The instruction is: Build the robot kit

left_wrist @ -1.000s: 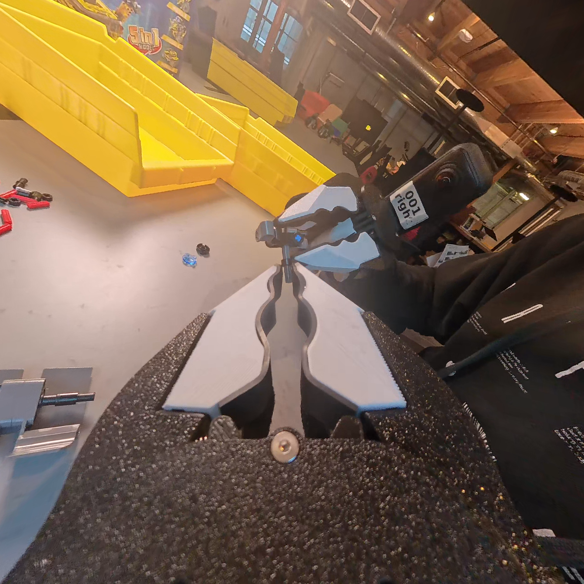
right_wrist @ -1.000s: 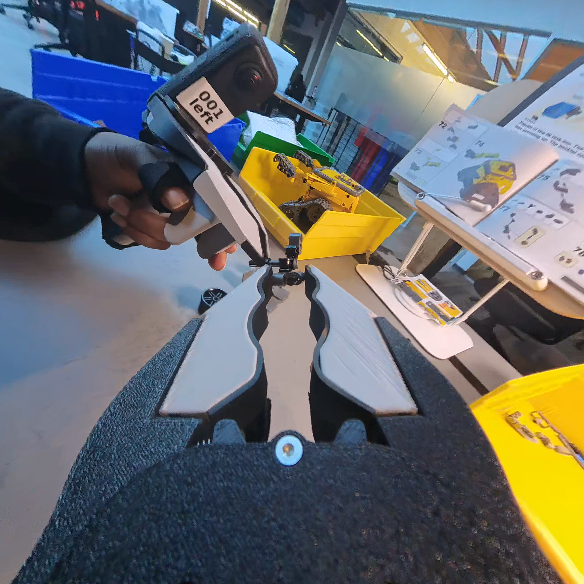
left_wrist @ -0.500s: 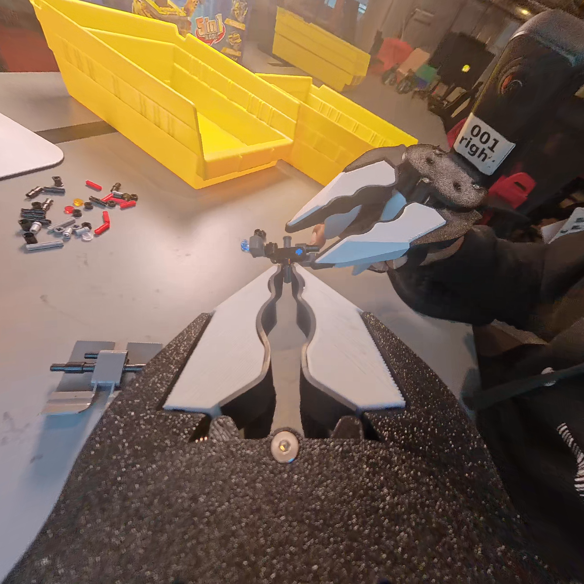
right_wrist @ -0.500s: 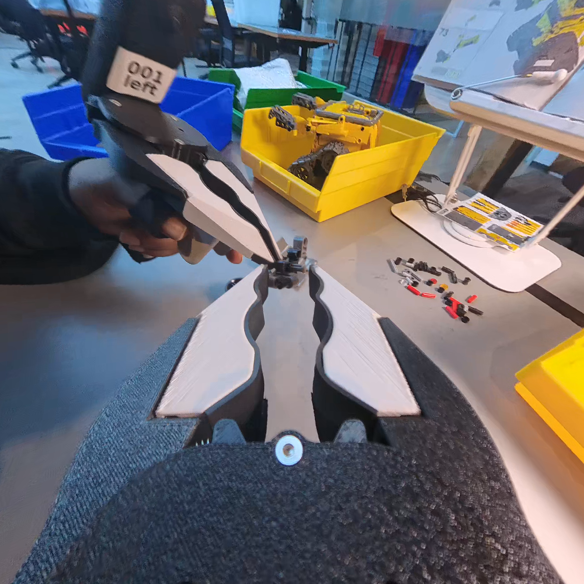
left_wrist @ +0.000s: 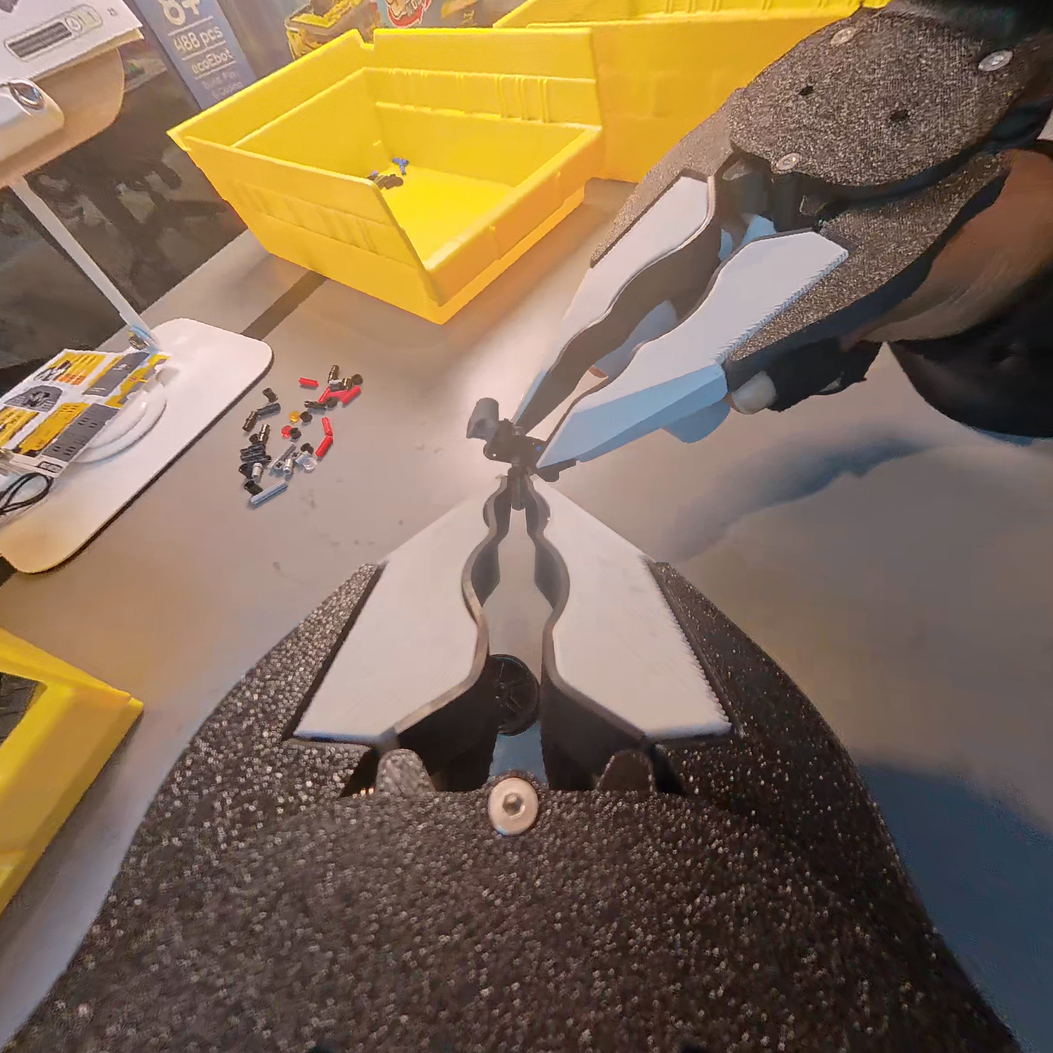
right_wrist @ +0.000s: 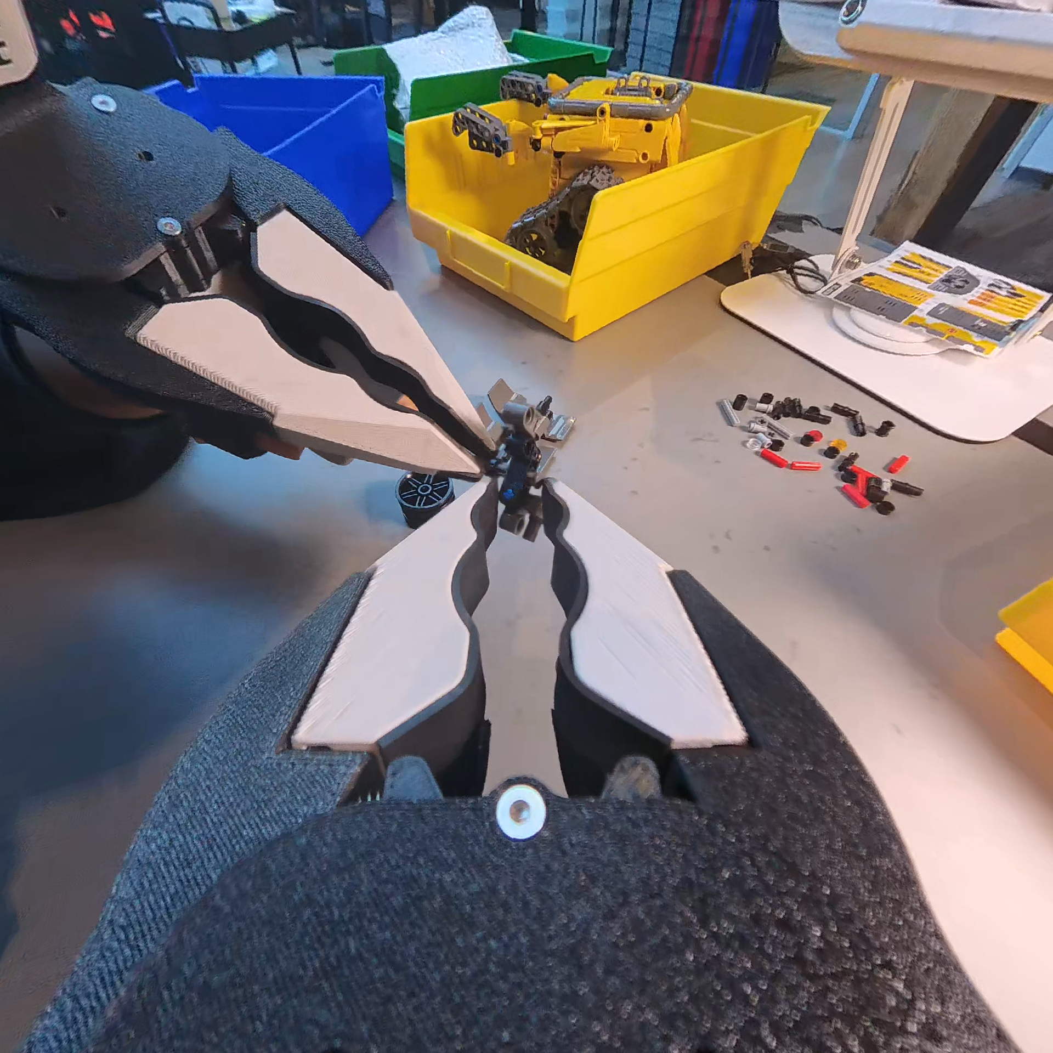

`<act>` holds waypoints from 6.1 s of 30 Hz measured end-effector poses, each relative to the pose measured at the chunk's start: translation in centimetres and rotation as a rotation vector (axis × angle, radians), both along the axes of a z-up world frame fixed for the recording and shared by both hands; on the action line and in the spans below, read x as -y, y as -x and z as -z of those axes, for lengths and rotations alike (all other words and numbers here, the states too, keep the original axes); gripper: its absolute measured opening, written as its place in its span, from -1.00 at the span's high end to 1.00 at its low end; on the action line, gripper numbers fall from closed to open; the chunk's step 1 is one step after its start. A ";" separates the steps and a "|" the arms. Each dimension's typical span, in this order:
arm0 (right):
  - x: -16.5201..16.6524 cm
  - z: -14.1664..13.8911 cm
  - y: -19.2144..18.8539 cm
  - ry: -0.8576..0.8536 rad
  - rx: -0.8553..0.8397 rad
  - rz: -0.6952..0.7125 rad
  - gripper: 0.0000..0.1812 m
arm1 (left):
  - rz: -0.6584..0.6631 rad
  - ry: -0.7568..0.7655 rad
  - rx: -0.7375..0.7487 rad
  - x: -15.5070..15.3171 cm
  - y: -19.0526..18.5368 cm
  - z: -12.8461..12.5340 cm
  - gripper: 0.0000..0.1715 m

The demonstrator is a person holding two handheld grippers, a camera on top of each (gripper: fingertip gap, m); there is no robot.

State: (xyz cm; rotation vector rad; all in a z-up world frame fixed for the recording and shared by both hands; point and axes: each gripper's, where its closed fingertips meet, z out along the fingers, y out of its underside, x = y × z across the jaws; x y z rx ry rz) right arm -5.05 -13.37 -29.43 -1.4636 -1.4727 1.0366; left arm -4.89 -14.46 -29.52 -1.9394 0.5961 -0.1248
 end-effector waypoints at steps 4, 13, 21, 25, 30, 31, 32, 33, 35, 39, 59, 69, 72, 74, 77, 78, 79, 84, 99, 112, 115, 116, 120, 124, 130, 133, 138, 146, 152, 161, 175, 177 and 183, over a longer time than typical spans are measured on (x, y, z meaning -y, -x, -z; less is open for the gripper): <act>0.0 -0.3 -0.1 -0.025 -0.033 -0.032 0.88 | 0.017 0.003 0.030 0.2 -0.2 -0.2 0.96; -0.2 -1.1 -0.3 -0.055 -0.084 -0.020 0.89 | 0.056 0.054 0.283 0.4 -0.3 -1.0 0.96; 0.4 -2.4 -0.3 -0.166 -0.150 -0.020 0.89 | 0.138 0.187 0.780 0.7 -0.5 -2.4 0.96; 0.5 -2.9 -0.5 -0.187 -0.177 -0.016 0.90 | 0.151 0.199 0.850 0.8 -0.7 -2.7 0.96; 0.5 -3.2 -0.6 -0.233 -0.192 0.004 0.91 | 0.150 0.190 0.925 0.6 -0.7 -3.1 0.97; 0.5 -3.2 -0.6 -0.238 -0.192 0.006 0.91 | 0.150 0.189 0.935 0.7 -0.7 -3.2 0.97; 0.6 -3.2 -0.6 -0.229 -0.194 0.004 0.91 | 0.154 0.192 0.950 0.7 -0.7 -3.2 0.97; 0.6 -3.2 -0.7 -0.226 -0.195 0.005 0.91 | 0.157 0.196 0.966 0.7 -0.8 -3.2 0.97; 0.7 -3.1 -0.7 -0.238 -0.194 0.002 0.91 | 0.159 0.195 0.987 0.7 -0.8 -3.2 0.97; 0.7 -3.2 -0.7 -0.219 -0.201 0.008 0.91 | 0.160 0.189 1.015 0.6 -0.9 -3.4 0.97; 0.7 -3.4 -0.9 -0.156 -0.213 -0.050 0.90 | 0.183 0.210 0.894 1.0 -1.4 -3.1 0.96; 1.8 -3.9 -1.7 -0.194 -0.241 -0.178 0.73 | 0.221 0.234 0.984 1.3 -2.0 -3.8 0.97; 1.6 -4.1 -1.8 -0.197 -0.252 -0.169 0.82 | 0.238 0.243 1.007 1.5 -2.2 -3.9 0.97; 1.5 -4.2 -1.8 -0.217 -0.252 -0.157 0.85 | 0.237 0.241 1.011 1.5 -2.3 -4.0 0.97; 1.5 -4.1 -1.7 -0.251 -0.242 -0.145 0.82 | 0.231 0.247 1.022 1.4 -2.3 -3.9 0.97; 1.5 -4.1 -1.7 -0.272 -0.242 -0.140 0.81 | 0.231 0.247 1.029 1.4 -2.3 -4.0 0.97; 1.6 -4.2 -1.7 -0.277 -0.245 -0.140 0.82 | 0.234 0.249 1.038 1.4 -2.3 -4.1 0.98; 1.5 -4.1 -1.7 -0.329 -0.240 -0.128 0.82 | 0.233 0.268 1.049 1.5 -2.5 -4.0 0.97; 1.4 -3.8 -1.9 -0.323 -0.223 -0.128 0.92 | 0.219 0.311 1.052 1.6 -2.7 -3.7 0.96; 1.8 -3.9 -2.2 -0.022 -0.257 -0.214 0.92 | 0.321 0.347 0.972 3.0 -3.1 -4.1 0.84; 2.2 -4.0 -2.6 0.127 -0.265 -0.280 0.92 | 0.323 0.284 0.869 3.1 -2.1 -4.4 0.76; 2.8 -4.0 -2.7 0.191 -0.266 -0.322 0.92 | 0.334 0.266 0.853 3.2 -2.0 -4.6 0.71; 5.3 -4.9 -3.2 0.401 -0.310 -0.480 0.92 | 0.449 0.220 0.840 4.2 -3.3 -5.3 0.71; 6.6 -5.9 -3.8 0.545 -0.346 -0.577 0.92 | 0.529 0.159 0.841 5.2 -4.1 -6.6 0.84; 6.9 -5.9 -3.9 0.567 -0.345 -0.602 0.92 | 0.544 0.137 0.819 5.4 -4.6 -6.8 0.93; 6.7 -6.0 -4.0 0.556 -0.364 -0.593 0.91 | 0.522 0.102 0.780 5.2 -4.6 -6.9 0.93; 6.7 -6.4 -4.1 0.588 -0.383 -0.600 0.91 | 0.509 0.065 0.751 5.1 -4.6 -7.1 0.93; 7.0 -7.2 -4.8 0.692 -0.419 -0.675 0.76 | 0.524 0.043 0.768 5.4 -4.9 -7.8 0.93; 6.7 -7.5 -4.7 0.713 -0.430 -0.657 0.67 | 0.464 0.005 0.708 4.8 -4.5 -7.7 0.93; 5.9 -7.3 -4.0 0.659 -0.450 -0.573 0.83 | 0.410 -0.061 0.627 4.4 -4.4 -7.8 0.93; 5.3 -7.9 -3.7 0.588 -0.501 -0.502 0.95 | 0.380 -0.086 0.647 4.1 -4.2 -8.4 0.93; 5.4 -8.0 -3.8 0.578 -0.507 -0.505 0.95 | 0.382 -0.093 0.647 4.2 -4.2 -8.6 0.94; 5.5 -8.1 -3.8 0.614 -0.497 -0.529 0.92 | 0.389 -0.077 0.693 4.2 -4.2 -8.7 0.93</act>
